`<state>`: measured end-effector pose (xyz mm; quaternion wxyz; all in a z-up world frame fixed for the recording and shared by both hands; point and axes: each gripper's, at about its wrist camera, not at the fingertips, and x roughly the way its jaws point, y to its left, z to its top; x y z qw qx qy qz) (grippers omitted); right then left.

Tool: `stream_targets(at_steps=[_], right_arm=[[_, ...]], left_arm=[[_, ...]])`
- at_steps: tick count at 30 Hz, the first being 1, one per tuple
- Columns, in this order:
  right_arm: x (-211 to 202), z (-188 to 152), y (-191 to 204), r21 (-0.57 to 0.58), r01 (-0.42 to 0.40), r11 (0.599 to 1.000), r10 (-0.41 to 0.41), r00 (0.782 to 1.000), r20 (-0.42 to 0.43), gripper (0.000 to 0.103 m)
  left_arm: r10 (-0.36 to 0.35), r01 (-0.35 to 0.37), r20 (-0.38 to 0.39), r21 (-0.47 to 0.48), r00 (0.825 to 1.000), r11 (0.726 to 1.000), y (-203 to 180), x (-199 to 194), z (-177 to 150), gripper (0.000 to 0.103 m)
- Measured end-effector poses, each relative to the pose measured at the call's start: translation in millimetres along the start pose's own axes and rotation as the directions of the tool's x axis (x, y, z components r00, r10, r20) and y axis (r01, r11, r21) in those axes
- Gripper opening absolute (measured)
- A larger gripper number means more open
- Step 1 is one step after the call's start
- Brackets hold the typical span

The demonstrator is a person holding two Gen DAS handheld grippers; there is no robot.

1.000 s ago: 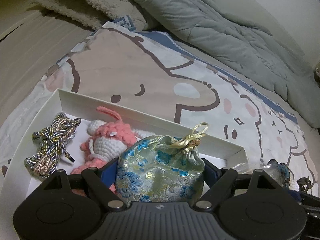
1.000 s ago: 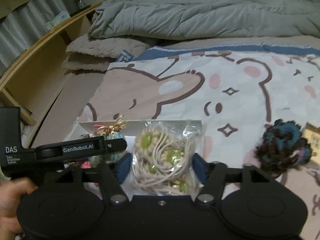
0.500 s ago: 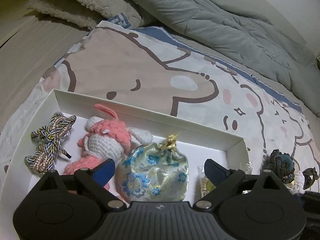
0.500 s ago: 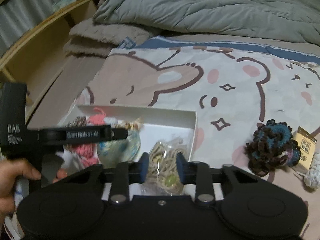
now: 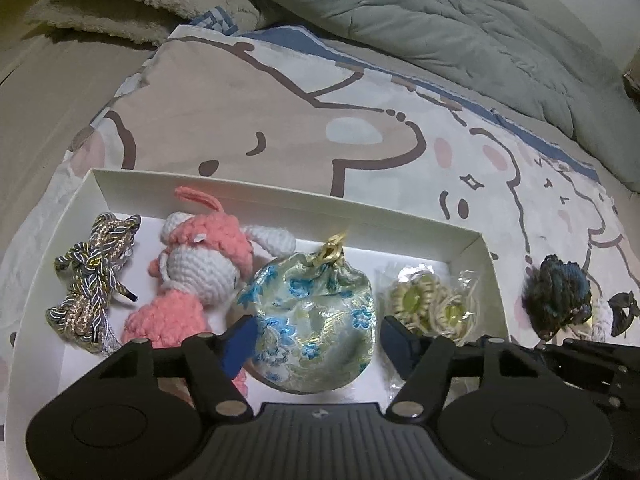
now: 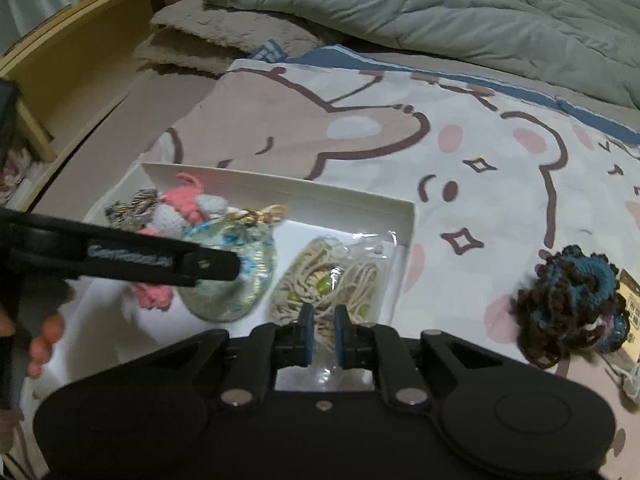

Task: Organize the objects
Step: 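Lower the hair-tie bag into the box and open the right tool while the left tool releases the pouch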

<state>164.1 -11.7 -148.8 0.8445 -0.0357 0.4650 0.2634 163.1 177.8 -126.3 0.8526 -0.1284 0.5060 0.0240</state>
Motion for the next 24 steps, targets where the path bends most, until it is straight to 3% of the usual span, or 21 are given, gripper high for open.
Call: stream_targets(at_steps=[6,13,24], right_arm=[[1.5,-2.5,-12.0,0.055,-0.012,0.998,0.013,1.000,0.000,0.012],[-17.2,3.1,-5.5,0.041,-0.038,0.998,0.036,0.998,0.041,0.012],[-51.1,1.7,-9.4,0.037,-0.032,0.999,0.029,0.995,0.098,0.021]], left_arm=[[0.002,-0.002,-0.001,0.007,1.000,1.000,-1.5,0.8,0.7,0.065],[0.004,-0.004,0.019,0.018,1.000,1.000,-10.0,-8.7,-0.7,0.065],[0.022,-0.026,0.065,0.057,0.998,0.998,-28.9,-40.3,-11.6,0.066]])
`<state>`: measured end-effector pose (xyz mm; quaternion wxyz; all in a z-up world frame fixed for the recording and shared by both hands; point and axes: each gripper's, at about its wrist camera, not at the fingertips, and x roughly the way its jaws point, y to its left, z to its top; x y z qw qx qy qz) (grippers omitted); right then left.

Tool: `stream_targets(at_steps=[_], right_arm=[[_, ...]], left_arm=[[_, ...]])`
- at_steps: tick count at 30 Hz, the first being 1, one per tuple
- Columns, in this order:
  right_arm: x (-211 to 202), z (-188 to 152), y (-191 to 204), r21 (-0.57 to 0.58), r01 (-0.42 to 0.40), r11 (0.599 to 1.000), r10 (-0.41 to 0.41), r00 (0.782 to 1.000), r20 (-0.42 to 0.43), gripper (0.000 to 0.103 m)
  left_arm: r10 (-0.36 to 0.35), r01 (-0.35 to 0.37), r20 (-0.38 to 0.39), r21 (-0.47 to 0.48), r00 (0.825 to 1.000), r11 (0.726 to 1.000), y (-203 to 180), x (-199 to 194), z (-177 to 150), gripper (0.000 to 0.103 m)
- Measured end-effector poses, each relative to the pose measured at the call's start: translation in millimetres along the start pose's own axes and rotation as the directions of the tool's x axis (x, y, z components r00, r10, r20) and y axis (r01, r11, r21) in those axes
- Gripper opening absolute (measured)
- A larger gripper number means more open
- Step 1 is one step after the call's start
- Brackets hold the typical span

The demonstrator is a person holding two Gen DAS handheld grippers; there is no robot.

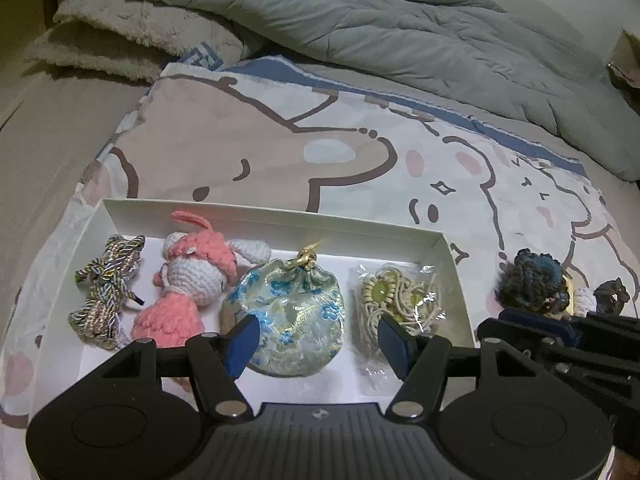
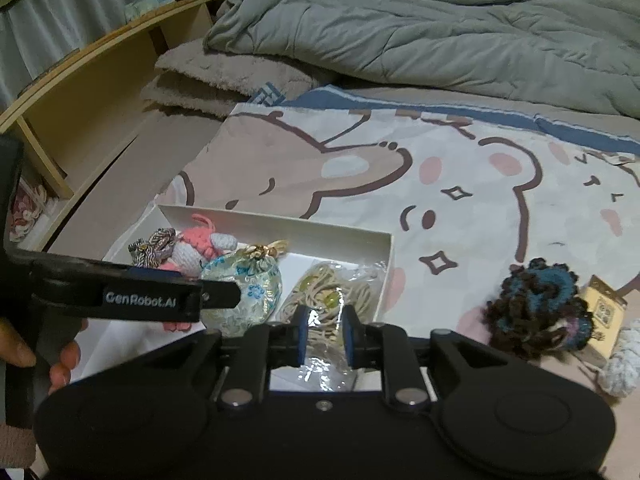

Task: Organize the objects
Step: 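Lower the hair-tie bag into the box and open the right tool while the left tool releases the pouch, then withdraw both tools from the box toward the remaining items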

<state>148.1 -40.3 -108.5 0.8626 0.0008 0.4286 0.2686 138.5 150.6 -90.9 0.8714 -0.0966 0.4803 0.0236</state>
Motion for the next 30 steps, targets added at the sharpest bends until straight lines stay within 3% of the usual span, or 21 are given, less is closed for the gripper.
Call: stream_targets(at_steps=[4,9,18,30], right_arm=[[-12.6,-0.2,-2.8,0.002,0.010,1.000,-0.010,1.000,0.021,0.024],[-29.7,-0.8,-5.7,0.006,0.017,1.000,-0.018,0.999,0.050,0.034],[-55.3,-2.4,-10.0,0.011,0.029,1.000,-0.030,0.995,0.091,0.051],[-76.3,-11.1,-11.6,-0.018,0.066,0.998,-0.063,0.990,0.122,0.084]], left_arm=[[0.014,-0.014,0.014,0.016,1.000,1.000,-3.7,-13.3,-4.4,0.067],[0.024,-0.024,0.038,0.015,0.999,1.000,-4.1,-30.8,-9.7,0.067],[0.061,-0.062,0.094,0.010,0.994,0.998,-2.8,-60.3,-20.2,0.089],[0.116,-0.120,0.119,0.030,0.986,0.992,-3.1,-78.5,-30.9,0.103]])
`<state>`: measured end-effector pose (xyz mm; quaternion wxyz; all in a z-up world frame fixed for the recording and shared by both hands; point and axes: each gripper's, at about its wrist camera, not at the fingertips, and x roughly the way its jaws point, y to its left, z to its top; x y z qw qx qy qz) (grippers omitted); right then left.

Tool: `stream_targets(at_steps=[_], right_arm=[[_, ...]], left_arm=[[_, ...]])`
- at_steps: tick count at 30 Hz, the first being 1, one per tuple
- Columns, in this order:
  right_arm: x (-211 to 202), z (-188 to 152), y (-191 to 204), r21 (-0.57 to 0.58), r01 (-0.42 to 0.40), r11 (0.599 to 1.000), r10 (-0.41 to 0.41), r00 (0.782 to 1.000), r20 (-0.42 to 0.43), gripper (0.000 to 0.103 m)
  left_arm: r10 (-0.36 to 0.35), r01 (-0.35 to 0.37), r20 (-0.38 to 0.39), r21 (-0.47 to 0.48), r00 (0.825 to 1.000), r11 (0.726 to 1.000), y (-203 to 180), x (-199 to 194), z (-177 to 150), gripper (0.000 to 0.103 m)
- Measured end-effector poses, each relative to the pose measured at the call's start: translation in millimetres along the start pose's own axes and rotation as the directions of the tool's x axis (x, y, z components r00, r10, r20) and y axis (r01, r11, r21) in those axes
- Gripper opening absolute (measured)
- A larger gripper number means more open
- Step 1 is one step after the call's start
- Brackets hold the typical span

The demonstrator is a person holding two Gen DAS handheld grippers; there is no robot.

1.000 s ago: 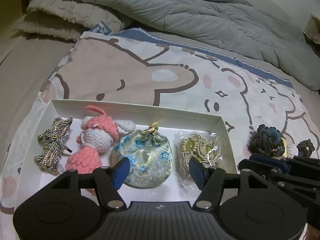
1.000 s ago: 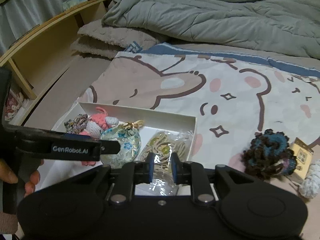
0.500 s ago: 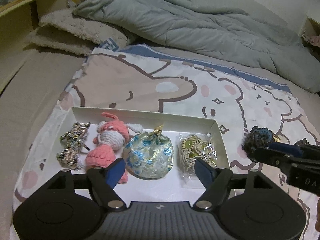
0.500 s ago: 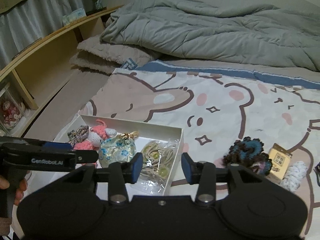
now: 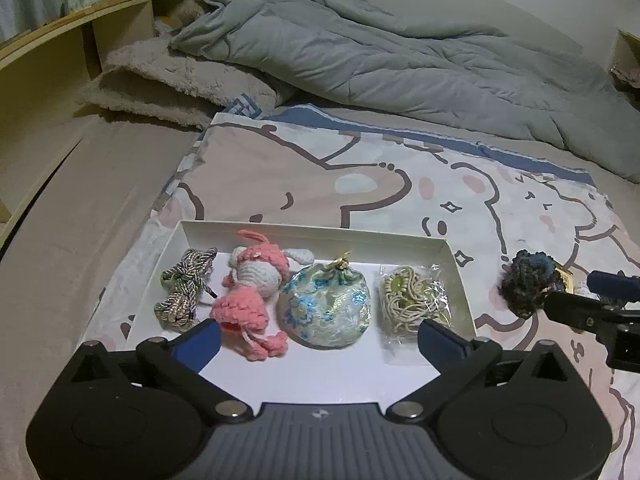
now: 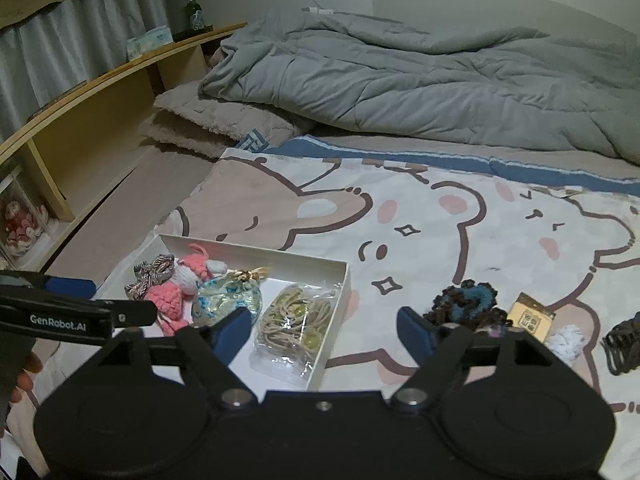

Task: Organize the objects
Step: 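Withdraw both tools from the box toward the remaining items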

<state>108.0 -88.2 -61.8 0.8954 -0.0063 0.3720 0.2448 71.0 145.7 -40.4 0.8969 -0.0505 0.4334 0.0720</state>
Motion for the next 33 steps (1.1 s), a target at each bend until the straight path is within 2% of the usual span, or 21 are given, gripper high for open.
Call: stream_targets(at_steps=[4,10,20,33], right_arm=[[-5.0,-0.5,-2.7,0.003,0.018,1.000,-0.018,1.000,0.008,0.088],[-9.6,-1.8,-8.4,0.015,0.057,0.998,-0.057,0.998,0.011,0.103],[-18.1,-0.3,-23.8,0.040,0.094,0.995,-0.095,0.995,0.032,0.103],[-34.1,-2.6,-79.0,0.099,0.196,0.976,-0.201,0.979,0.038,0.103]], left_arm=[[-0.004,0.004,0.000,0.008,1.000,1.000,-2.8,-3.8,-1.3,0.103],[-0.010,0.010,0.019,0.016,1.000,1.000,-7.9,-11.6,-1.1,0.103],[-0.018,0.017,0.039,0.023,0.999,1.000,-24.6,-10.0,4.8,0.103],[-0.065,0.064,0.036,0.041,0.997,0.997,-64.8,7.8,14.8,0.103]])
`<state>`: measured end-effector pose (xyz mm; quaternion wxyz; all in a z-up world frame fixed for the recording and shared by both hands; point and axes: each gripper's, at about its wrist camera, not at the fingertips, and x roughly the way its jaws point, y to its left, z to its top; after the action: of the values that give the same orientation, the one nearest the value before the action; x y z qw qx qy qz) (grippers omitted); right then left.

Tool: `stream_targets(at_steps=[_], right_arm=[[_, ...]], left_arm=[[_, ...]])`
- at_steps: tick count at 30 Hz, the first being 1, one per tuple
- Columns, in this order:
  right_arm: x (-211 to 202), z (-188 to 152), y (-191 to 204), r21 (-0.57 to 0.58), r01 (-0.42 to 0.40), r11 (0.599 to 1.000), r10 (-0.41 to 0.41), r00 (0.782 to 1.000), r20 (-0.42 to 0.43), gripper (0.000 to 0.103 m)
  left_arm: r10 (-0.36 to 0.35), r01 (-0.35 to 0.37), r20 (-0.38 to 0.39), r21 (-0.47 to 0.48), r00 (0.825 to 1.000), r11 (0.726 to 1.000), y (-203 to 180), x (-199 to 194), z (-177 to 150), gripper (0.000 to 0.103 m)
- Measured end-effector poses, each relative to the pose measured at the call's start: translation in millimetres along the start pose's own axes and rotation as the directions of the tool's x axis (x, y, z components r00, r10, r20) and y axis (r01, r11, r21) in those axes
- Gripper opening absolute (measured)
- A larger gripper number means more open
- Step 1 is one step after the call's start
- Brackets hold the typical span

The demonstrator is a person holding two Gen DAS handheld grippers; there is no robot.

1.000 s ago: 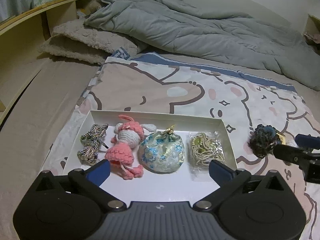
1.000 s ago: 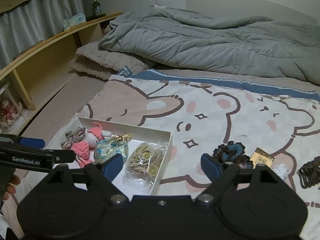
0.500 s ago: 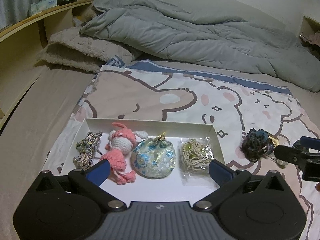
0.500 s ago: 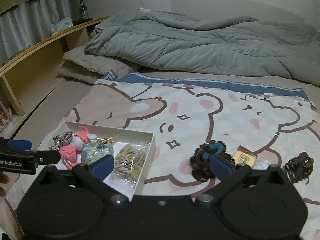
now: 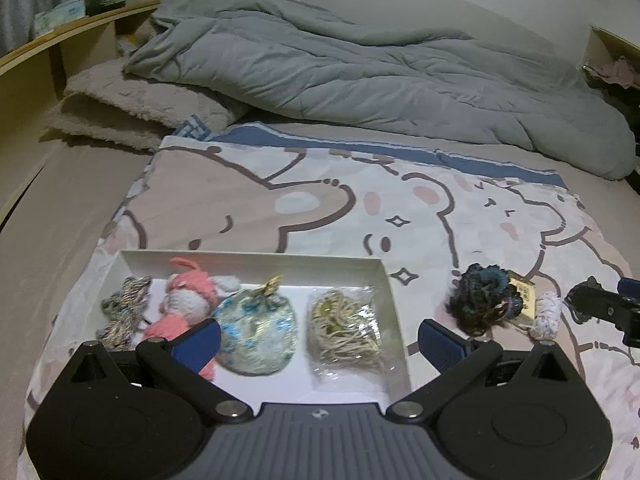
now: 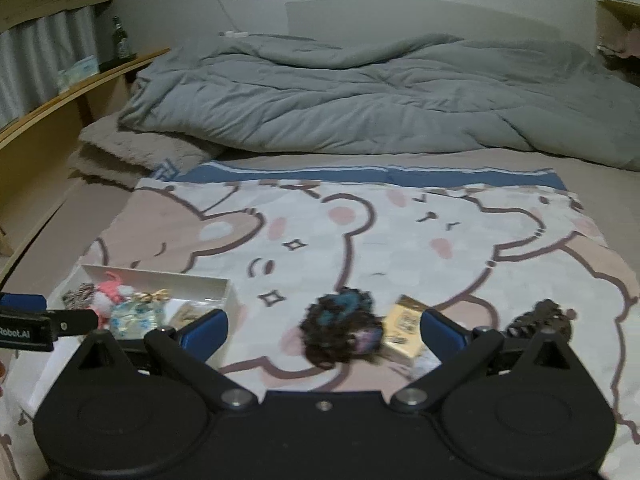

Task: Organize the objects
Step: 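Withdraw both tools from the box toward the remaining items, then grasp the white yarn ball with the right tool while the left tool grasps the crocheted scrunchie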

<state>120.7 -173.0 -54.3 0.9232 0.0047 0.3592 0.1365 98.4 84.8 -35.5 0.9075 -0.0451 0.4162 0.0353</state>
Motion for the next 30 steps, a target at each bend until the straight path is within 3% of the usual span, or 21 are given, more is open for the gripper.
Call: stream_targets(at_steps=[16,30], right_arm=[[-4.1,-2.6,-75.4,0.096,0.098,0.991,-0.098,0.995,-0.005,0.103],[8.1,-11.7,-133.2,0.260,0.163,0.952,-0.157,0.987,-0.042,0.103]], left_arm=[[-0.075,0.074,0.011,0.061,0.997,0.995,-64.7,26.1,14.9,0.103],[-0.170,0.152,0.077,0.199,0.982,0.968,-121.5,49.2,19.4,0.103]])
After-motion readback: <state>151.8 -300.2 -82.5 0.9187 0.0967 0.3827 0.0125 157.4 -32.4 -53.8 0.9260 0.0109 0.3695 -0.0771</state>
